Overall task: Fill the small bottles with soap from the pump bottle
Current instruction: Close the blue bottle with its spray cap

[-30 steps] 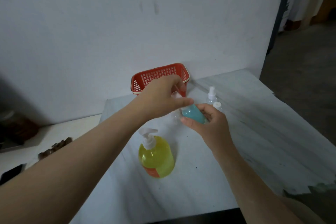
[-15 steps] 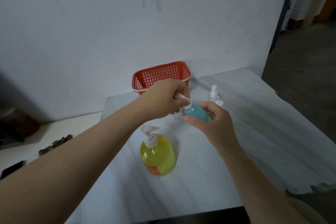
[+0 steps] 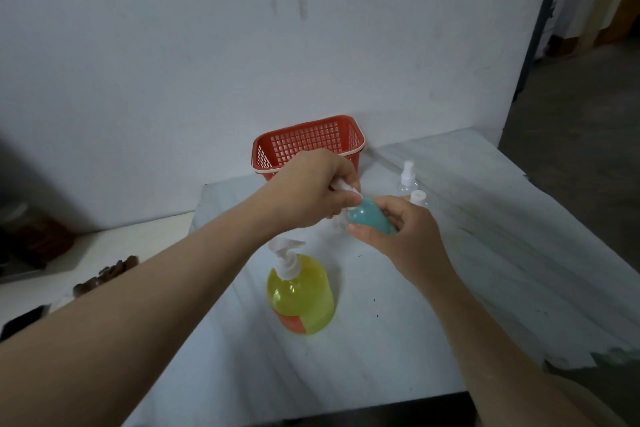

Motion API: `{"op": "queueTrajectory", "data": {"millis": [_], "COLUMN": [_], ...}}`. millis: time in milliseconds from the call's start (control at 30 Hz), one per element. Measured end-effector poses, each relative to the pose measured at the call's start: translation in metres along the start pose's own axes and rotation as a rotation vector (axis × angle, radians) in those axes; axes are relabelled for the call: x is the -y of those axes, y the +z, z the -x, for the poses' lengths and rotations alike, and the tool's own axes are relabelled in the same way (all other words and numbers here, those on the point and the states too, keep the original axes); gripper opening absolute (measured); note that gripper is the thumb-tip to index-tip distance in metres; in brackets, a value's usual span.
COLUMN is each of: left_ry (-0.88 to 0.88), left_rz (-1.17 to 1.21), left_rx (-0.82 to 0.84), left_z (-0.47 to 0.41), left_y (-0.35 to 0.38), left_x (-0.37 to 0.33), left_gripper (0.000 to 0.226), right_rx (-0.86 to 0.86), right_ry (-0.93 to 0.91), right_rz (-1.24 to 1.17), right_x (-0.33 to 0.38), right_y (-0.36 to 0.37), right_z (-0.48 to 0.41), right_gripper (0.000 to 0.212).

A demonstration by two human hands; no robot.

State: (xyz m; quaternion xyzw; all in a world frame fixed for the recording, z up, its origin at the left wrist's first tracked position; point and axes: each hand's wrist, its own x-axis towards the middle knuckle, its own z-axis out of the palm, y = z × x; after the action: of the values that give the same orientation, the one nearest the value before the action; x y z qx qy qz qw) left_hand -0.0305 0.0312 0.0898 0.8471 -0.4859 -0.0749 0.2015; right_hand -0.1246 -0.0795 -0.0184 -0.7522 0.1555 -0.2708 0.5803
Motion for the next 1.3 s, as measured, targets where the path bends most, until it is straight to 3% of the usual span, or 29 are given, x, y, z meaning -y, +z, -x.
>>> {"op": "queueTrajectory", "data": {"millis": [267,367,567,767,900,1067,1300], "left_ry": [0.202,0.262,0.309,0.215,0.163,0.131,0.055], "left_rz": [-0.083,-0.139,-0.239,-0.332,-0.333,-0.436,-0.511], "left_rx": [0.064,0.102,0.162,0.073,0.004,0.074,0.186], "left_z": [0.006,0.007,0.008,-0.004,-0.022,-0.051,-0.087], "left_y": [-0.008,-0.011,-0.015,-0.012,-0.008,0.021,0.06], "left_x": [-0.001,-0.005,-0.007,-0.004,-0.007,-0.01,-0.007], "left_gripper": [0.015,0.015,0.018,0.02,0.022,0.026,0.026], "right_rx": [0.357,0.424,0.502,0.225,0.018,-0.227,-0.2], "right_ry": [0.103,0.114,0.137,0.092,0.011,0.026,0.075], "right_rz": [-0.257,-0.301,-0.395,-0.265,-0.047,0.049,0.125], "right_x": [0.002,0.003,0.001,0.004,0.004,-0.005,-0.023], "right_y": [-0.011,-0.012,-0.009,0.0,-0.015,-0.045,-0.055], "right_z": [0.0,0.003,0.007,0.0,-0.004,-0.013,-0.02], "right_gripper": [0.013,0.028,0.025,0.021,0.052,0.031,0.023]}}
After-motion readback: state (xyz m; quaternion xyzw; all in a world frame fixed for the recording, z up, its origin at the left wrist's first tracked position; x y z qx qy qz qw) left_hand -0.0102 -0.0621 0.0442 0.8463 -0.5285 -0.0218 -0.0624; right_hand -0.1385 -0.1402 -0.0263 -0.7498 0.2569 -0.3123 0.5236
